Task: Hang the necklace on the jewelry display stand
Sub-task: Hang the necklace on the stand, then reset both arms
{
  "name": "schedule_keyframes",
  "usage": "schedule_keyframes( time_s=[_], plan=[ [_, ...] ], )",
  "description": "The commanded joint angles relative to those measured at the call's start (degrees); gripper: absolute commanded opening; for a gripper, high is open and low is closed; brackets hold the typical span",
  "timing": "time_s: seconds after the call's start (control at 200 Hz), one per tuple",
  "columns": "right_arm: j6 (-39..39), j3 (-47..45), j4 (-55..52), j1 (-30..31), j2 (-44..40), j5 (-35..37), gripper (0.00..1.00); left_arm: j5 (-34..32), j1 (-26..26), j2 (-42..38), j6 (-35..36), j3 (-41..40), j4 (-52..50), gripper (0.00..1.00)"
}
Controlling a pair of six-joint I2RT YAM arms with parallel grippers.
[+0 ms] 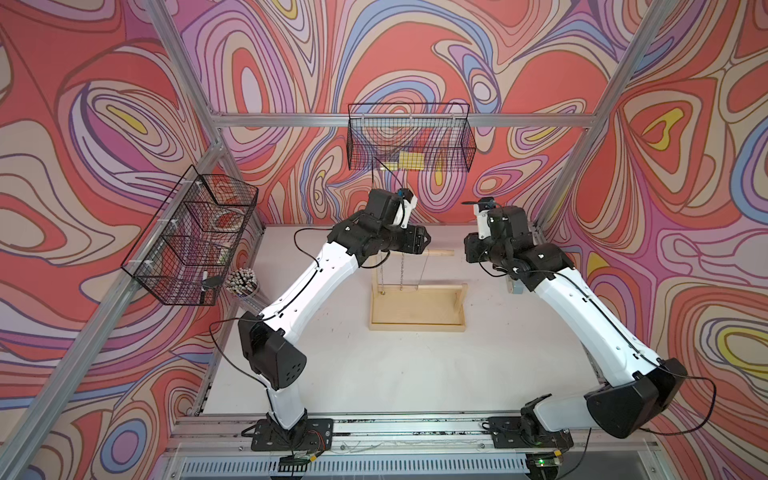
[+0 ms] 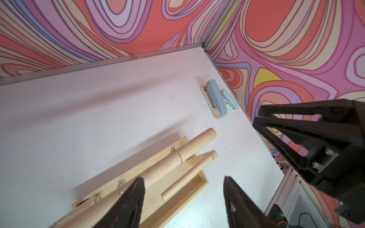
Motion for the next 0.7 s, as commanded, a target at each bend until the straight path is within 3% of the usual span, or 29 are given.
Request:
schedule_keyframes(
  time_s=[0.0, 0.03, 0.135, 0.3, 0.376, 0.446, 0.556, 0.621, 0.696],
  plan=[
    [1.0, 2.0, -1.8, -0.2, -1.6, -4.0, 0.63, -7.1, 0.0, -5.0, 1.8, -1.0, -7.5, 0.90],
    [1.1, 2.2, -2.2, -0.2, -1.2, -4.1, 0.69, -9.3, 0.2, -6.5, 1.9, -2.6, -8.2, 0.99],
    [1.1, -0.2, 1.3, -0.2, -0.2, -3.0, 0.86, -16.3, 2.3, -13.3, -0.2, -12.8, -7.6, 0.99],
    [0.5, -8.3, 10.6, -0.2, 1.0, 3.3, 0.90, -26.4, 9.2, -25.6, -4.6, -32.8, -0.1, 0.99],
    [-1.9, -19.0, 22.2, -0.4, -3.3, 6.9, 0.92, -28.7, 9.9, -29.8, 0.9, -42.4, 7.7, 0.99],
    [-7.4, -34.6, 43.0, -0.4, -9.2, 4.3, 0.95, -28.7, 9.9, -33.8, 6.7, -51.7, 16.4, 0.99],
    [-11.2, -51.9, 66.8, -0.6, -14.2, 9.6, 0.95, -31.1, 11.5, -39.6, 13.4, -66.0, 33.6, 0.99],
    [-12.6, -54.7, 69.2, -1.8, -15.0, 11.8, 0.98, -29.1, 14.2, -40.6, 14.6, -72.1, 42.2, 0.99],
    [-12.8, -51.9, 61.5, -3.2, -13.3, 11.0, 0.98, -28.8, 17.2, -37.3, 15.3, -74.9, 47.3, 0.99]
  ],
)
